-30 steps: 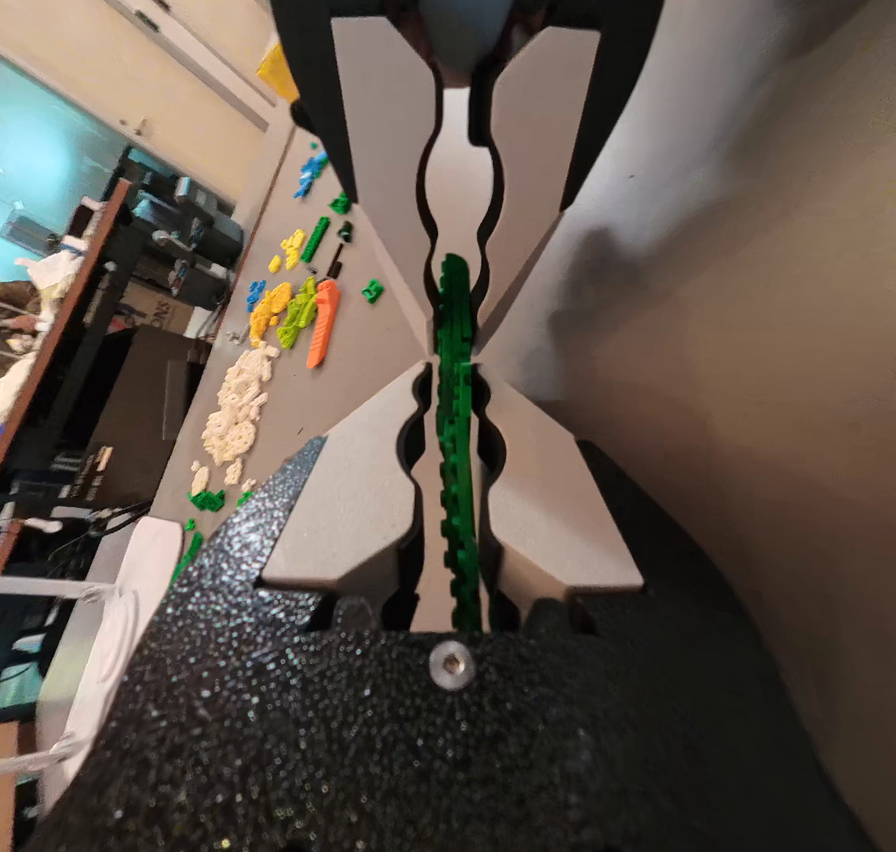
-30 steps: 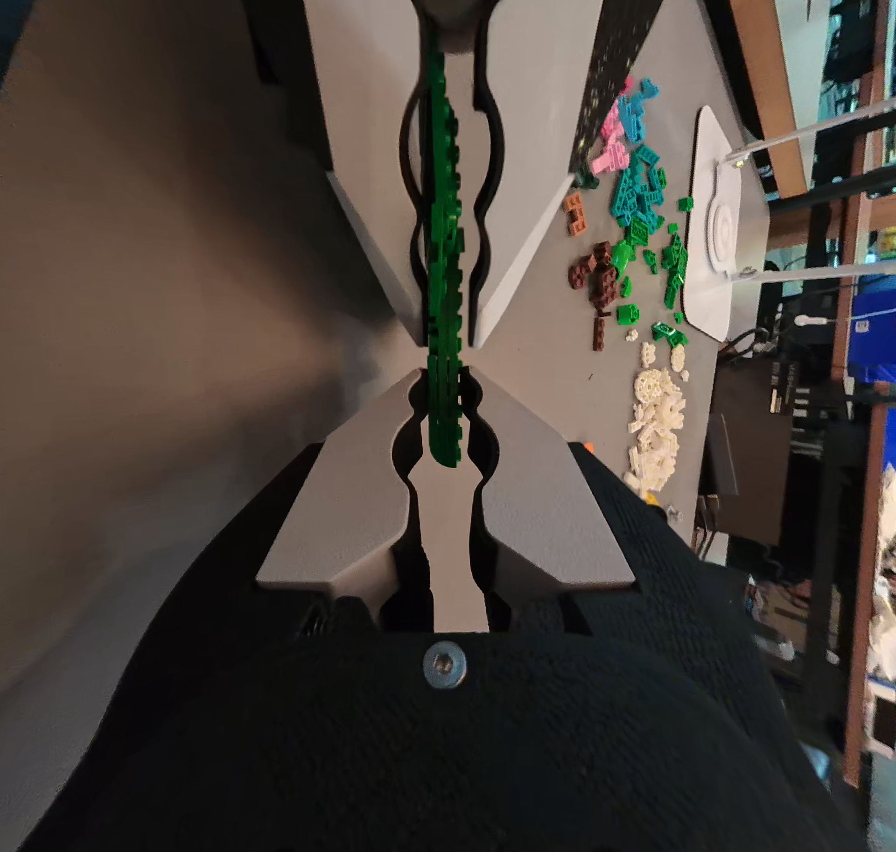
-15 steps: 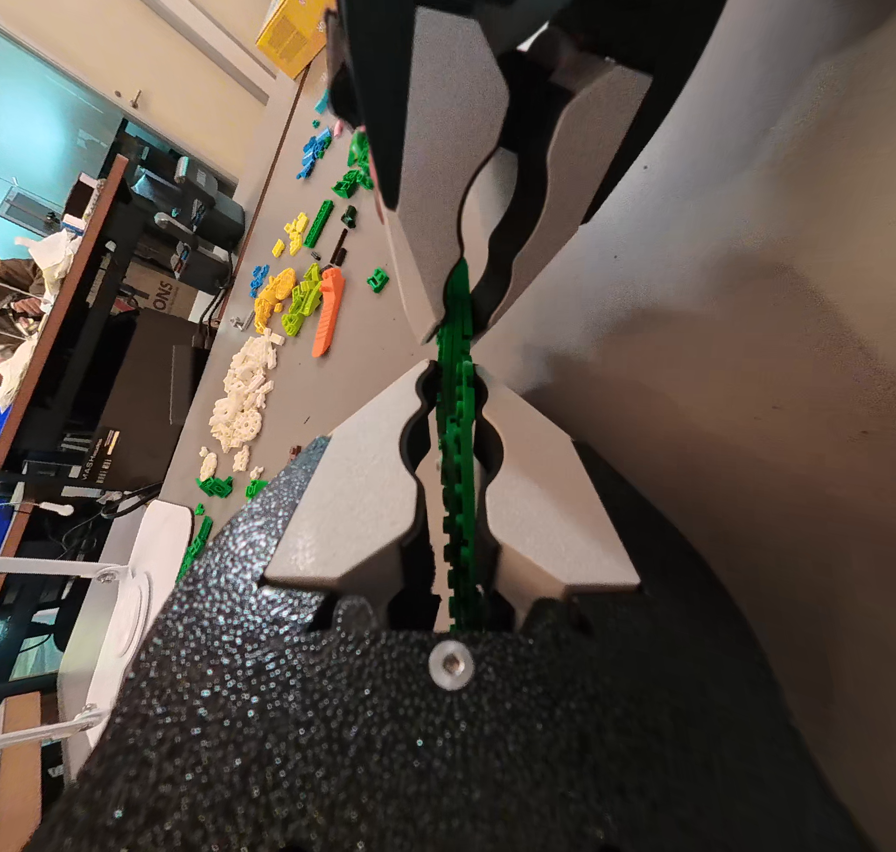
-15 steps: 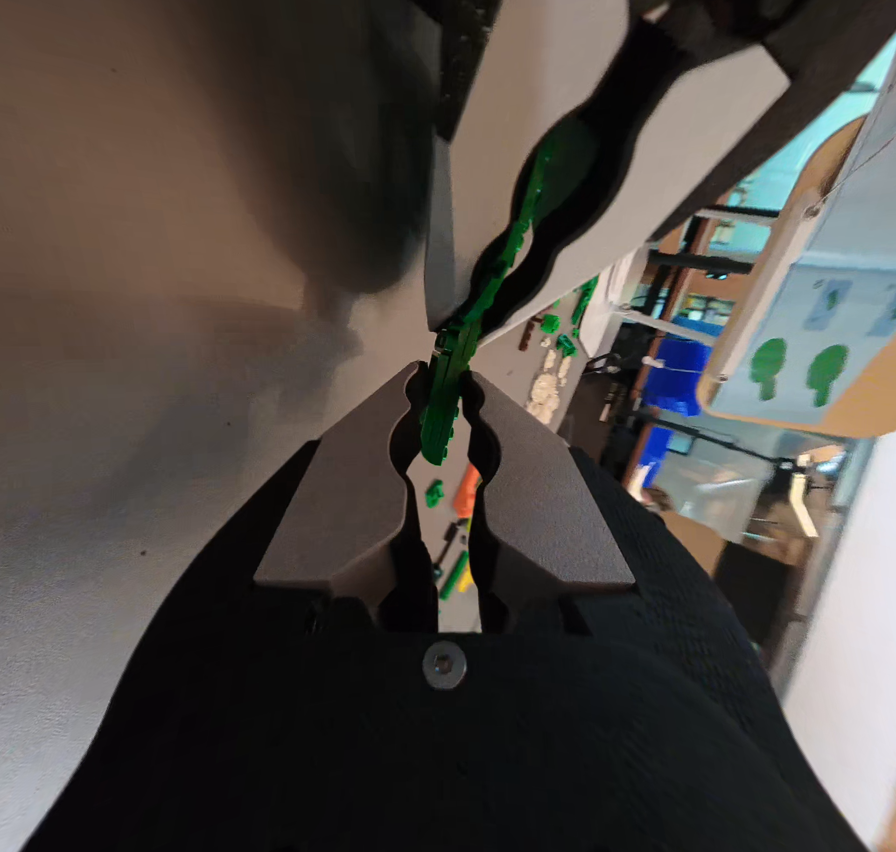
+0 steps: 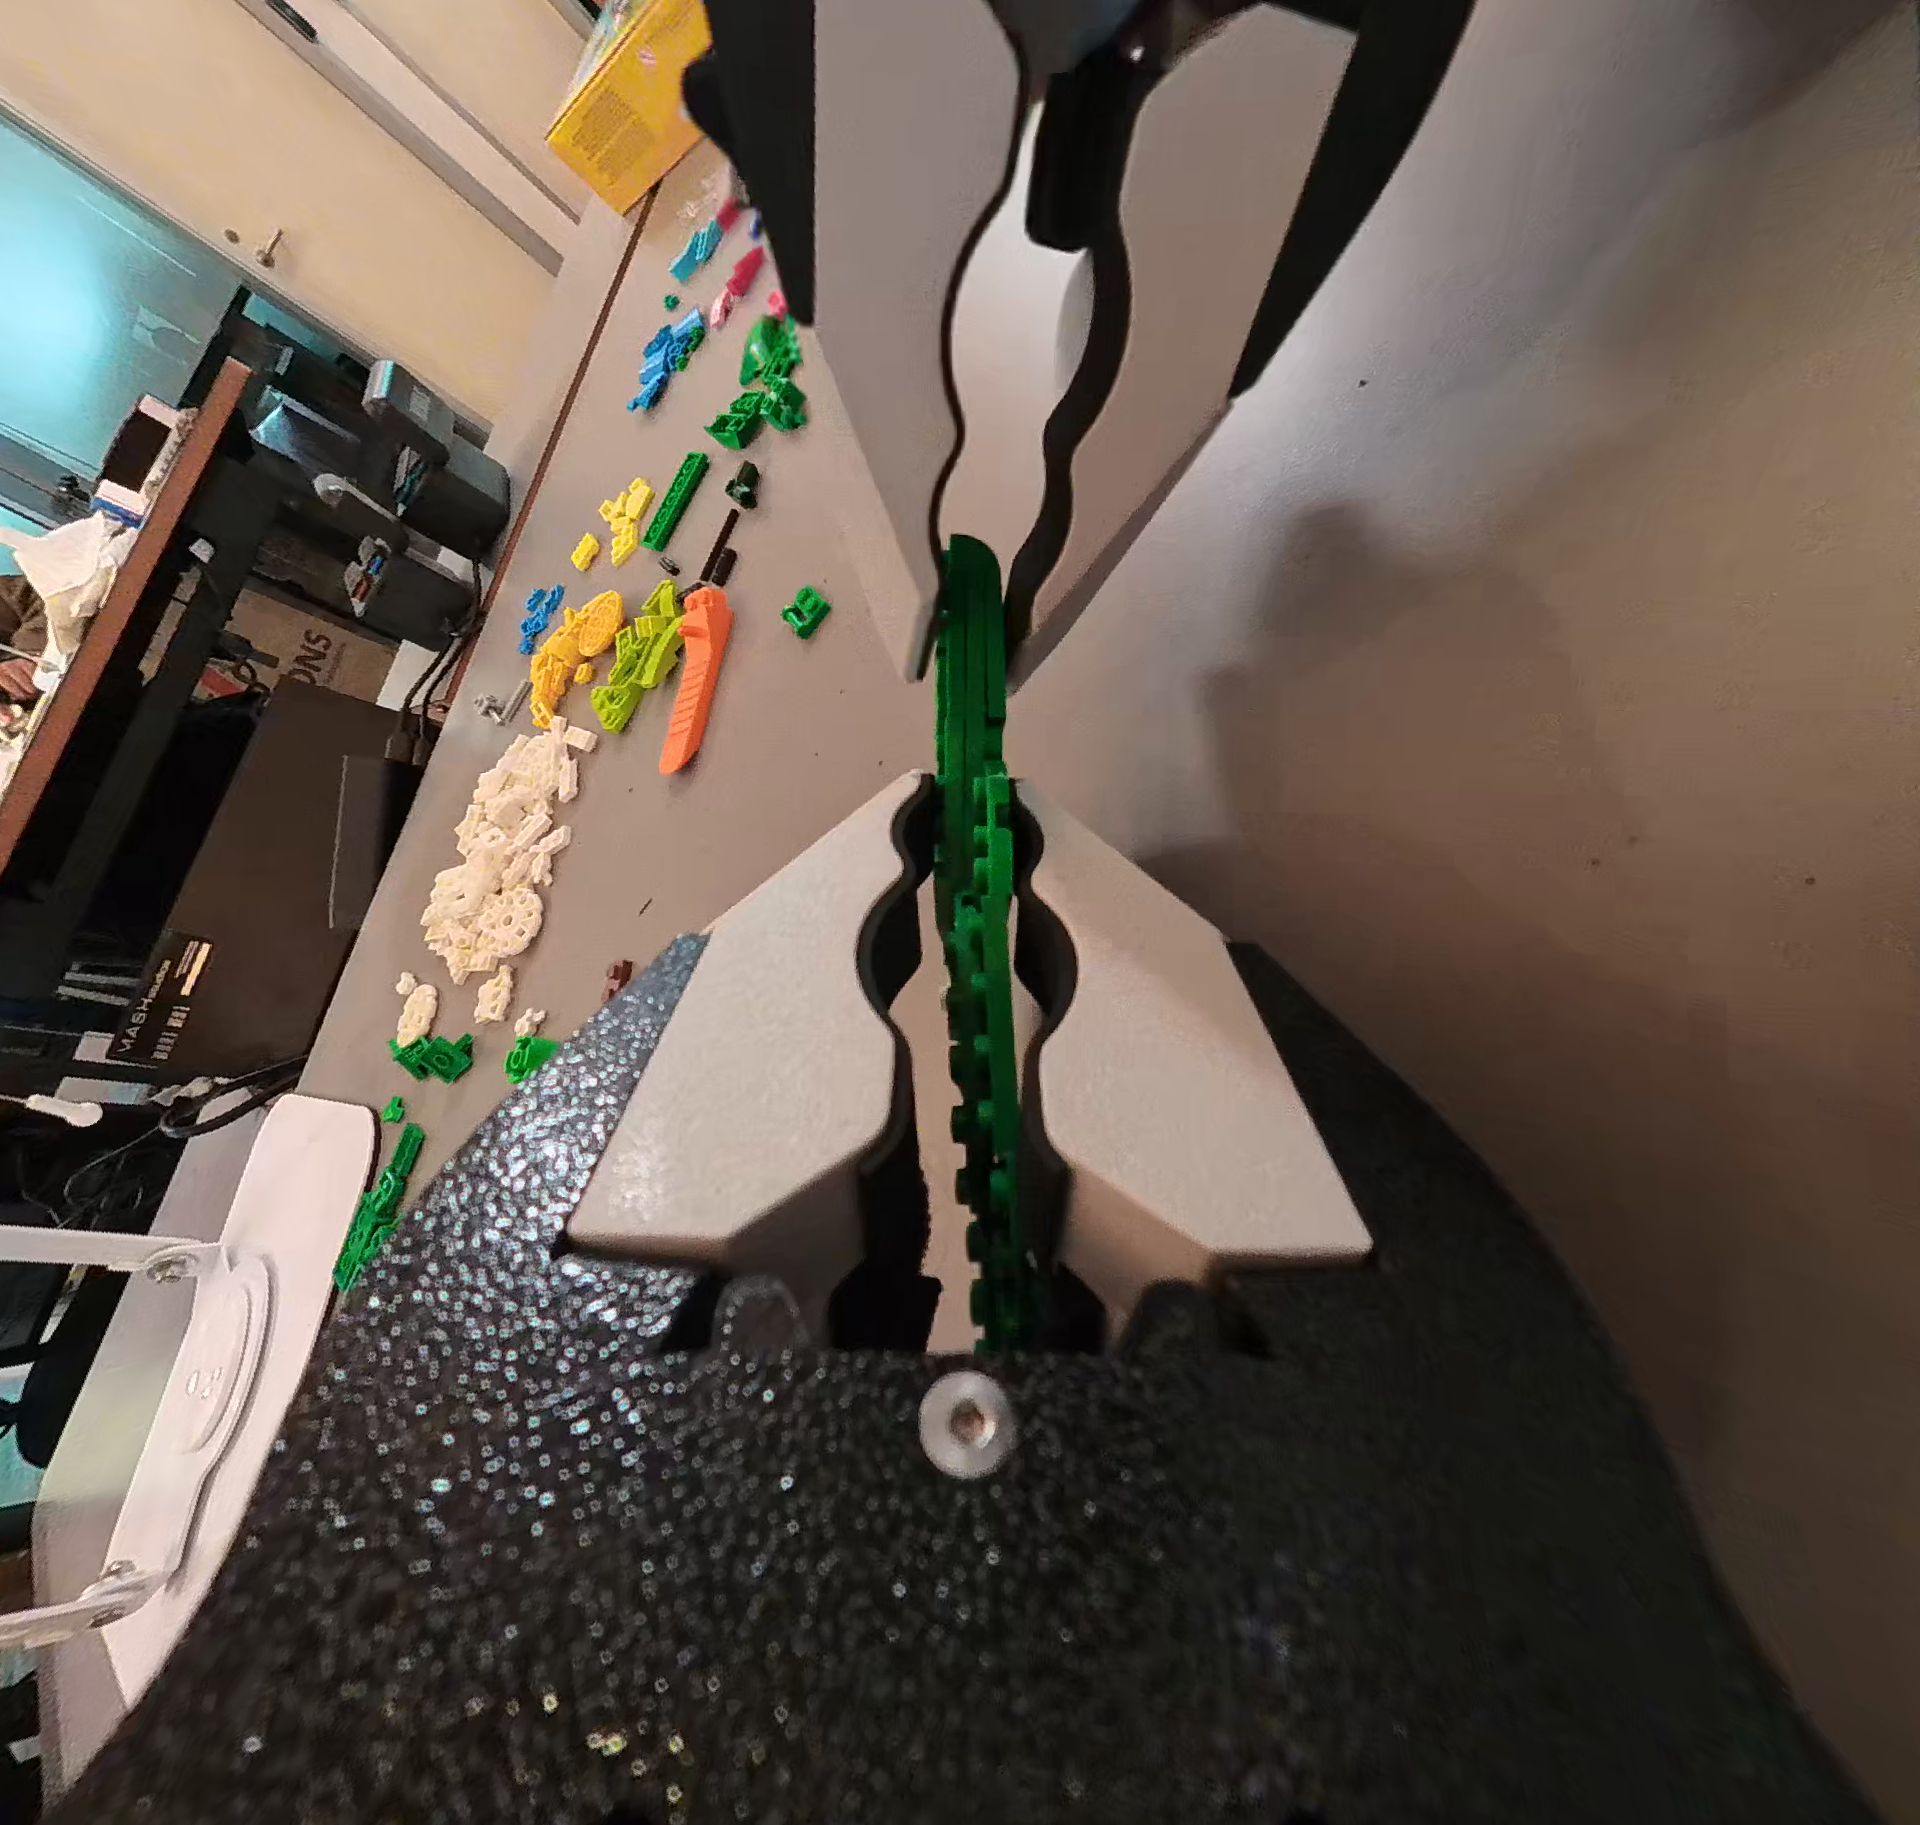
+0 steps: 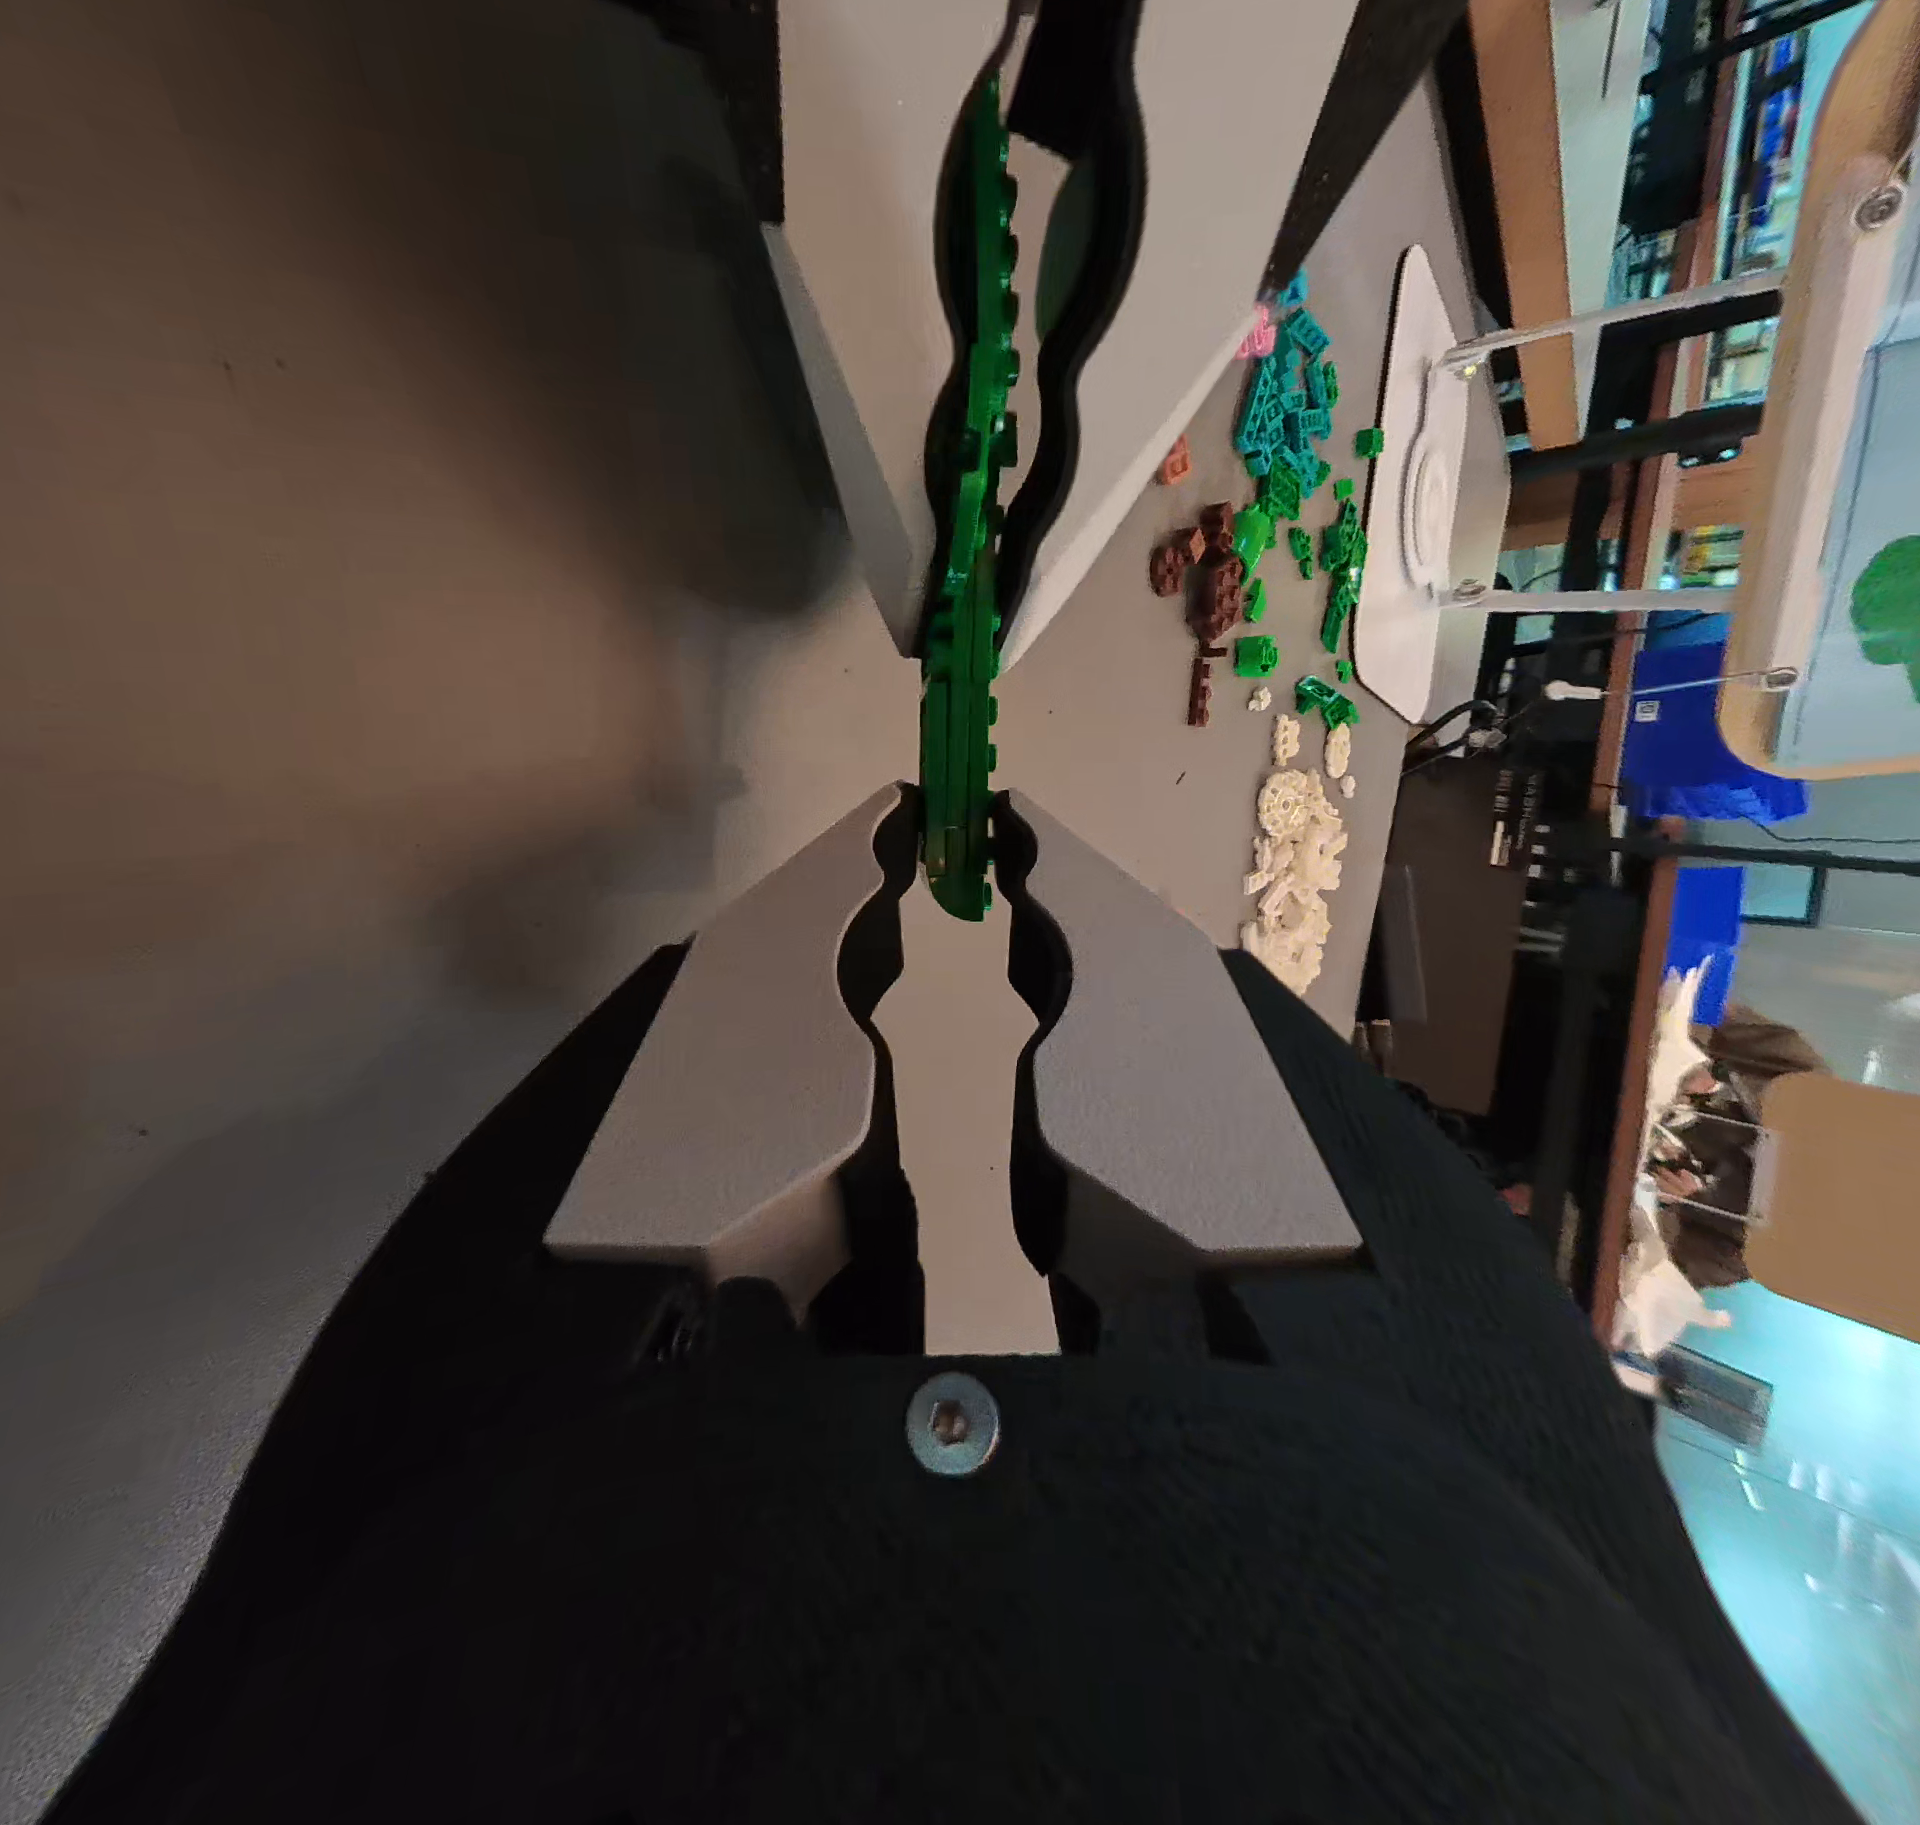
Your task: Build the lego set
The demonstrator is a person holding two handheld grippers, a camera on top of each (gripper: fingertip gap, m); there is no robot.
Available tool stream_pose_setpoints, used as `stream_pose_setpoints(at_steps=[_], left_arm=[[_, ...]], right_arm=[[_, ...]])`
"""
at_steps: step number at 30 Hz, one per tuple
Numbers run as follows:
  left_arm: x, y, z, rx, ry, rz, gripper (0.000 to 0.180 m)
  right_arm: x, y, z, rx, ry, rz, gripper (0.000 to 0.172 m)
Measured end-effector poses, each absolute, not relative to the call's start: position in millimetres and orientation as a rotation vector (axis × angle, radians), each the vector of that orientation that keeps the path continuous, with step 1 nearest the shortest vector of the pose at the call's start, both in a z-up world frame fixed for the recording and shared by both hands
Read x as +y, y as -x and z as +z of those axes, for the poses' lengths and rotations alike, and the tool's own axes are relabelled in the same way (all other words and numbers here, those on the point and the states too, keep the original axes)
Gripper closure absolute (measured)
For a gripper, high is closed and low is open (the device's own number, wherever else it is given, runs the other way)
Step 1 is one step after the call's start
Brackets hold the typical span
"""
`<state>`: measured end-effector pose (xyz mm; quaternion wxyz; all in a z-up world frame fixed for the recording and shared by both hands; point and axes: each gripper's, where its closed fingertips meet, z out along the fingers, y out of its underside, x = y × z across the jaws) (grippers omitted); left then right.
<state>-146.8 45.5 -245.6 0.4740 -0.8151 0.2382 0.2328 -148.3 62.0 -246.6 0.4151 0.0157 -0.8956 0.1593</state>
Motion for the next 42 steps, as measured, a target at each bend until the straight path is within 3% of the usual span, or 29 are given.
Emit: stream_pose_setpoints(at_steps=[13,16,18,32,42], left_arm=[[44,148,-243,0.58,1.986,0.566,0.171],[43,142,-243,0.571,1.983,0.475,0.171],[45,139,-245,0.575,1.993,0.453,0.171],[42,133,-248,0.577,2.019,0.349,0.172],[43,130,-250,0.6,2.025,0.343,0.172]], right_arm=[[61,151,-242,-2.165,-0.053,0.419,0.157],[73,157,-245,-2.177,-0.033,0.318,0.13],[73,155,-255,-2.241,-0.037,0.295,0.125],[37,132,-241,-2.377,0.073,0.83,0.16],[38,129,-244,-2.446,0.098,0.832,0.162]])
